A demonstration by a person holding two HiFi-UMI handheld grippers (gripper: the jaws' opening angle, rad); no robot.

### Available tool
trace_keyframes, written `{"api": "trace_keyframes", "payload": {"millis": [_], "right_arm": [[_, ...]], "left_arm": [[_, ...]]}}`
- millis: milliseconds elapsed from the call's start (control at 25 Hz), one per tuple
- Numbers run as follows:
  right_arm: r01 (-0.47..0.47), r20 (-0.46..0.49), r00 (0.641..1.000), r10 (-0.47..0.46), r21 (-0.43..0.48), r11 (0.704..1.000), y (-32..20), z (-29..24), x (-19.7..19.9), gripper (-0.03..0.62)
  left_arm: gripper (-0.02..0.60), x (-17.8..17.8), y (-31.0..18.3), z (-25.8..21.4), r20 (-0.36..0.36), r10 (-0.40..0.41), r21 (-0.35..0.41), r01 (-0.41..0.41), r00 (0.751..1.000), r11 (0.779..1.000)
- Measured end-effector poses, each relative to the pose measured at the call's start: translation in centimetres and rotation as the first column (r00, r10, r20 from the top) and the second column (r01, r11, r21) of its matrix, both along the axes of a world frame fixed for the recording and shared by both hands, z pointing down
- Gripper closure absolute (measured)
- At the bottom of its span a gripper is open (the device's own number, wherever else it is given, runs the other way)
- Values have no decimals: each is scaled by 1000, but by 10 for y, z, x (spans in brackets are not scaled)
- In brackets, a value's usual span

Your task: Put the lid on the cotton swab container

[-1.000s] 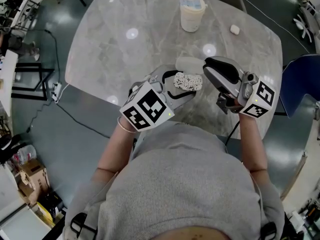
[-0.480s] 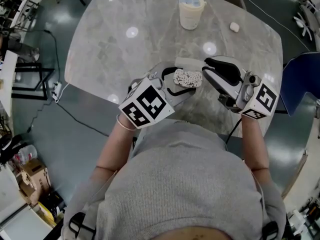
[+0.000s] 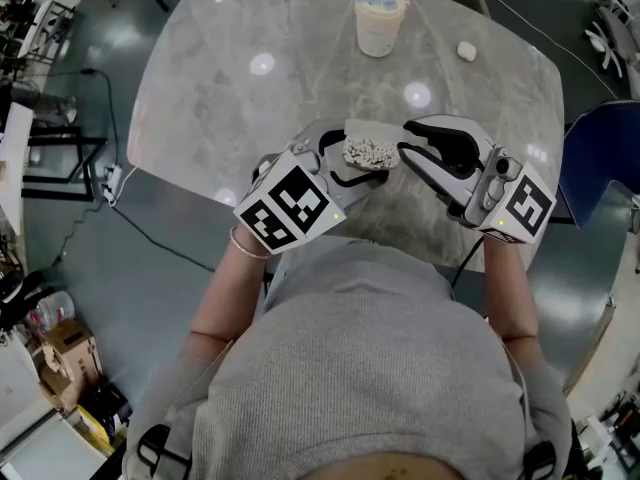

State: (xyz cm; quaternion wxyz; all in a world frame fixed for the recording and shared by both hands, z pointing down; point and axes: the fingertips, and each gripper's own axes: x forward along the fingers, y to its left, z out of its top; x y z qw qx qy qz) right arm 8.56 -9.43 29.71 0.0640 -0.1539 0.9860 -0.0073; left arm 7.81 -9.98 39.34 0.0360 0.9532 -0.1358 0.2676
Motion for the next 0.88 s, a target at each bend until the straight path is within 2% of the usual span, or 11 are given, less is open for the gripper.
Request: {"api": "trace_keyframes", "payload": {"millis": [880], "right_arm": [[-15,-66,998,20,77,997,23,-2,-11,508]], "left_arm": [[307,-2,6,-3,-41,-40,-21,39,998,999]]}}
